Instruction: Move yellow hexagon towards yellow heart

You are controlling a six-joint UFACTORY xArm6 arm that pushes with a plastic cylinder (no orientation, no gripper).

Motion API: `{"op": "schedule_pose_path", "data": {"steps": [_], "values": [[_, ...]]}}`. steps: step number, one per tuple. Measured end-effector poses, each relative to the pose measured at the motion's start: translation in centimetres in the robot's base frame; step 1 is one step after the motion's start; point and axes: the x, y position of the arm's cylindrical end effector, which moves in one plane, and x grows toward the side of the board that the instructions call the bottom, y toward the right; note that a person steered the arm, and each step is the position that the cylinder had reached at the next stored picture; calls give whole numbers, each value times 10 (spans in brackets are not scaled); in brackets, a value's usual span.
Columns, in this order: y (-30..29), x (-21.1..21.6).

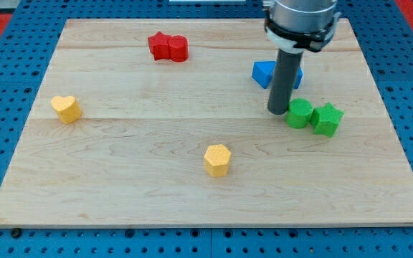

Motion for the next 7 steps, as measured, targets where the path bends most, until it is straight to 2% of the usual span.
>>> {"op": "schedule_pose_path", "data": {"steps": [2,5,6,7], "values": [[-3,2],[-20,110],[-53,120],[-113,104]]}}
